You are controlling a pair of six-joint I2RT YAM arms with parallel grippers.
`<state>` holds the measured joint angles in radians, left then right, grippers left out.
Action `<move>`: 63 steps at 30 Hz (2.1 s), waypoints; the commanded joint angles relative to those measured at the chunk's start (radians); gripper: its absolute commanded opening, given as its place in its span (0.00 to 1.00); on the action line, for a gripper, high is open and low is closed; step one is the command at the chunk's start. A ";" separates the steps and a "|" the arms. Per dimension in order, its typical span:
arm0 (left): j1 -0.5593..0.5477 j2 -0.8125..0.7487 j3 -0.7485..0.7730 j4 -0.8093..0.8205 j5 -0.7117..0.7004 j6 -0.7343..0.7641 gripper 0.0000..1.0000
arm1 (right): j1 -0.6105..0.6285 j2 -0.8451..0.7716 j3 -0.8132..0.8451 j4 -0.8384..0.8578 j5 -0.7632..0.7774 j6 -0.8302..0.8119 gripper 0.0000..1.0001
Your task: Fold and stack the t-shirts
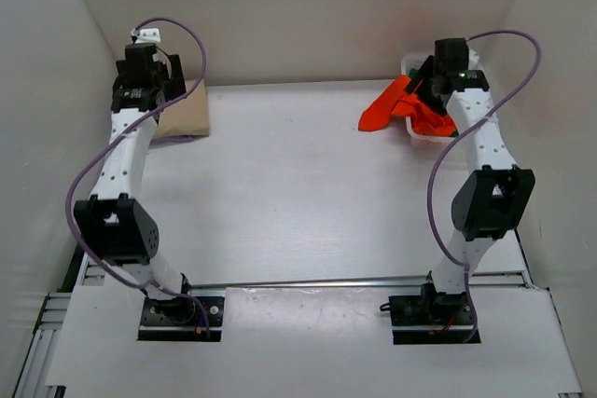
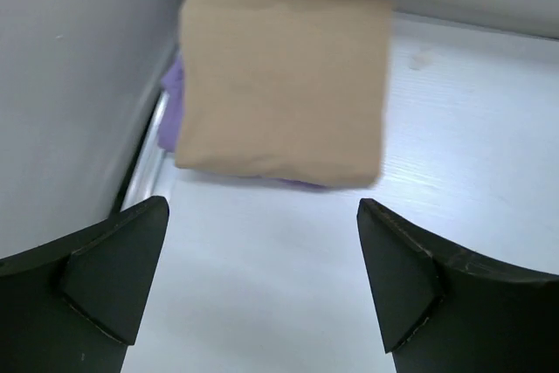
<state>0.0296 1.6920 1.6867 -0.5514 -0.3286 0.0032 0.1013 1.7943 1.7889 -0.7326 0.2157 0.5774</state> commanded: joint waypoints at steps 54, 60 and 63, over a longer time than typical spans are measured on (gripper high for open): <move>0.027 -0.535 -0.259 -0.553 0.393 -0.003 1.00 | 0.483 -0.308 -0.123 0.193 0.013 0.170 0.64; -0.057 -0.526 -0.424 -0.535 0.335 -0.003 1.00 | 0.449 -0.093 -0.106 -0.099 -0.015 0.061 0.81; -0.114 -0.535 -0.582 -0.489 0.240 -0.003 1.00 | 0.510 -0.107 -0.239 0.000 -0.048 0.000 0.81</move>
<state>-0.0444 1.1698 1.2091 -1.0523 0.0051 0.0002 0.5461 1.7626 1.6062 -0.7170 0.1860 0.6579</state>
